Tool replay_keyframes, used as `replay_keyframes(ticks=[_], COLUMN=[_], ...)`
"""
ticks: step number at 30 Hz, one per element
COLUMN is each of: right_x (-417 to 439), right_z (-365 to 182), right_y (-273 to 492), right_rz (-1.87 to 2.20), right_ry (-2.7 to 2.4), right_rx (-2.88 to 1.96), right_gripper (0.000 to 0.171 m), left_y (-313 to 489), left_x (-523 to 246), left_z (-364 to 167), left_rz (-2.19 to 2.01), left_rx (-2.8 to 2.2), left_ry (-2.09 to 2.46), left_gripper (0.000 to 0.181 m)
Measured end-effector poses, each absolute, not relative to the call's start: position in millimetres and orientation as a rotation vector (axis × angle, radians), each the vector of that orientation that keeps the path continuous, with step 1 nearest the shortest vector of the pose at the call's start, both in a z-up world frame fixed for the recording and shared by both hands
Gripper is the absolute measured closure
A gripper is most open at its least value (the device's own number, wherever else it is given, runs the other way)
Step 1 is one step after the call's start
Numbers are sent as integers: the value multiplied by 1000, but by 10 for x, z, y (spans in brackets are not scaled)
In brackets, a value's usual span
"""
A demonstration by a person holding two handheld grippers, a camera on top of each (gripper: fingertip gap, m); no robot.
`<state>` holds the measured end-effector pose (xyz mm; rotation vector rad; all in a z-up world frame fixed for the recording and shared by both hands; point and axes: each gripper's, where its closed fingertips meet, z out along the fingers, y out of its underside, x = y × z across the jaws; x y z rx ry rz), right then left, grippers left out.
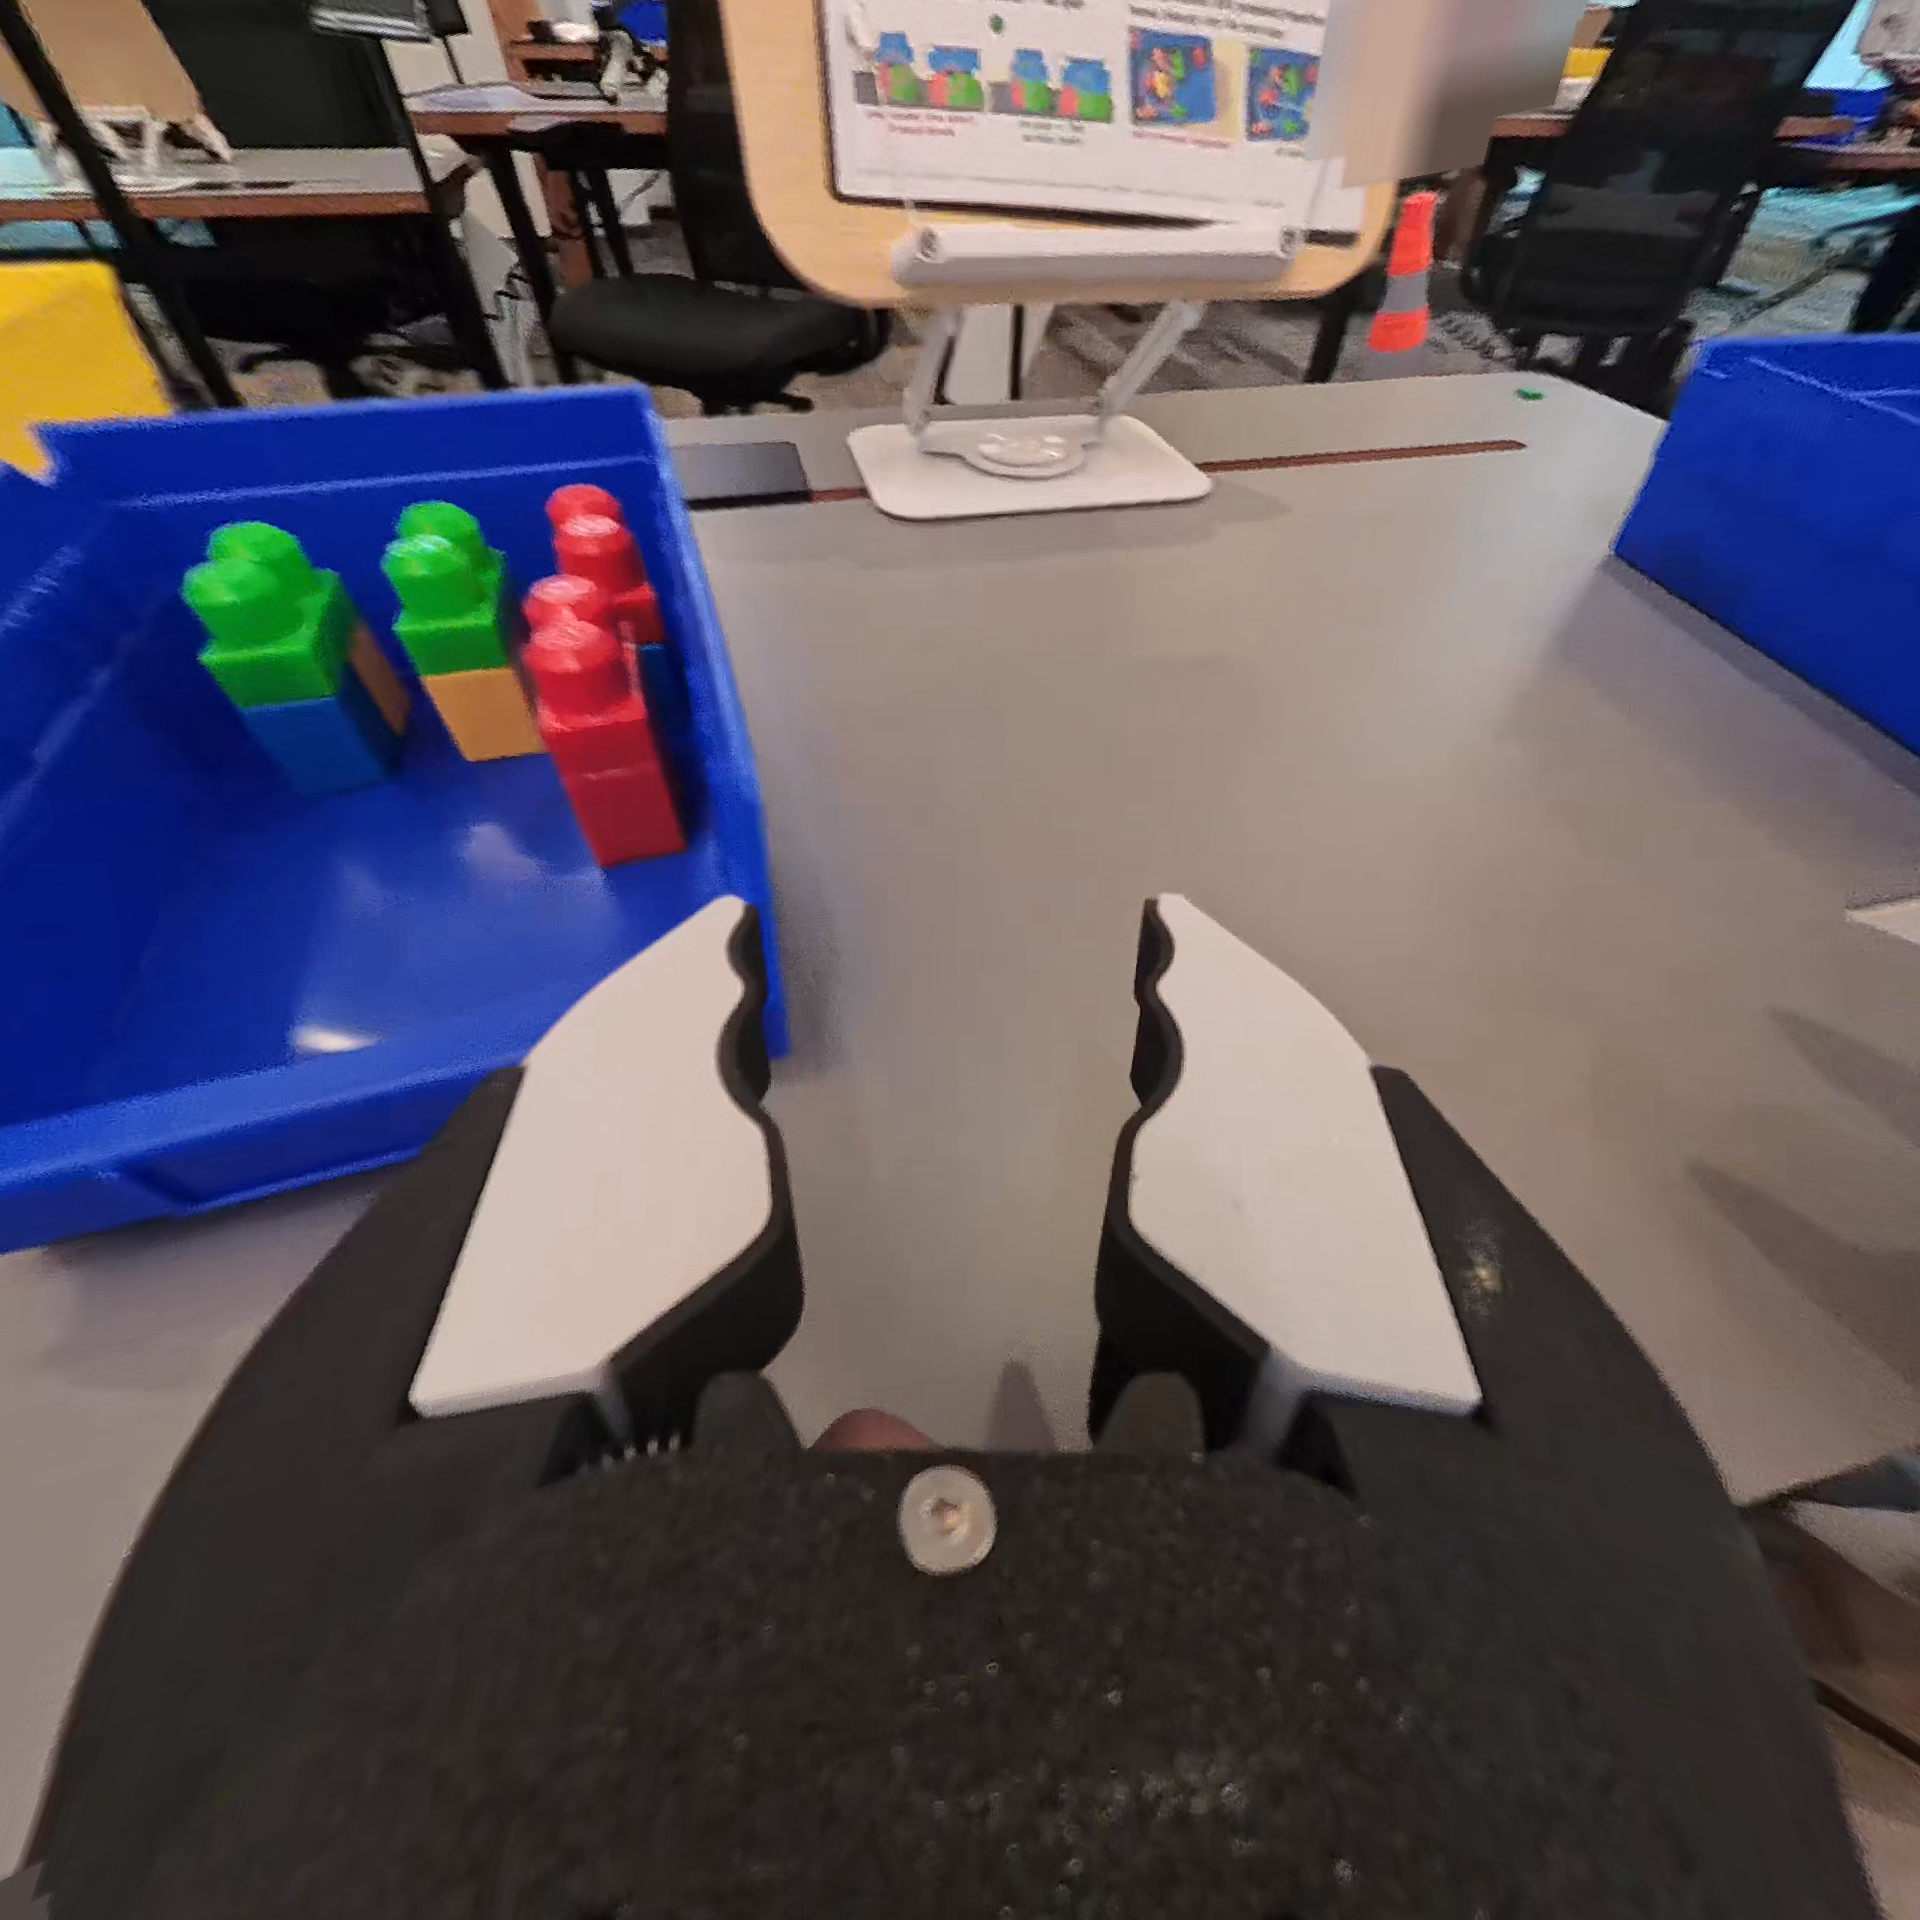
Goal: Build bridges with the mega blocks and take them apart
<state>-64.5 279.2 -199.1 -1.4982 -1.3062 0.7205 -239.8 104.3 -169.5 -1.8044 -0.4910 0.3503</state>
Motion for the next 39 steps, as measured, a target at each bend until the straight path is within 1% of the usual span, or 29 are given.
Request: replay_keyframes(ticks=[5,8,10,13,15,16,19,21,23,25,26,27,32,34,37,39], right_x=[-621,-591,-565,-520,-483,-462,-406,-375,-356,-343,-339,-339,-354,-356,-358,-367], right_z=[-1839,-1780,-1760,-1745,-1727,-1713,-1669,-1646,-1645,-1654,-1662,-1674,-1698,-1691,-1667,-1639], right_y=[2935,3020,3058,3087,3111,3128,3172,3192,3191,3185,3182,3174,3132,3123,3131,3127], right_rz=[833,848,851,872,882,885,910,933,952,953,952,954,961,956,943,947], right_ry=[-1246,-1221,-1210,-1200,-1192,-1186,-1166,-1150,-1149,-1155,-1159,-1164,-1184,-1190,-1191,-1190], right_rx=[-1534,-1536,-1534,-1541,-1543,-1542,-1543,-1547,-1554,-1556,-1557,-1560,-1566,-1561,-1554,-1545], right_gripper=[89,89,89,89,89,89,90,90,90,90,90,91,92,93,94,96], left_y=[961,1078,1192,1418,1553,1603,1668,1696,1676,1663,1633,1611,1605,1578,1572,1597], left_x=[-3013,-3480,-3760,-3984,-4057,-4108,-4247,-4271,-4284,-4259,-4228,-4205,-4228,-4316,-4313,-4205], left_z=[-1340,-1324,-1423,-1664,-1849,-1915,-2075,-2183,-2299,-2378,-2451,-2515,-2507,-2447,-2157,-1811], left_rz=[469,481,466,343,274,266,306,274,255,211,202,199,213,287,328,371], left_rx=[-1884,-2007,-2099,-2206,-2276,-2293,-2364,-2418,-2490,-2540,-2597,-2642,-2661,-2614,-2483,-2350], left_ry=[-575,-625,-665,-730,-753,-769,-793,-813,-816,-811,-777,-748,-702,-706,-656,-511], left_gripper=[113,112,112,111,109,114,113,119,116,123,139,141,143,143,143,143])
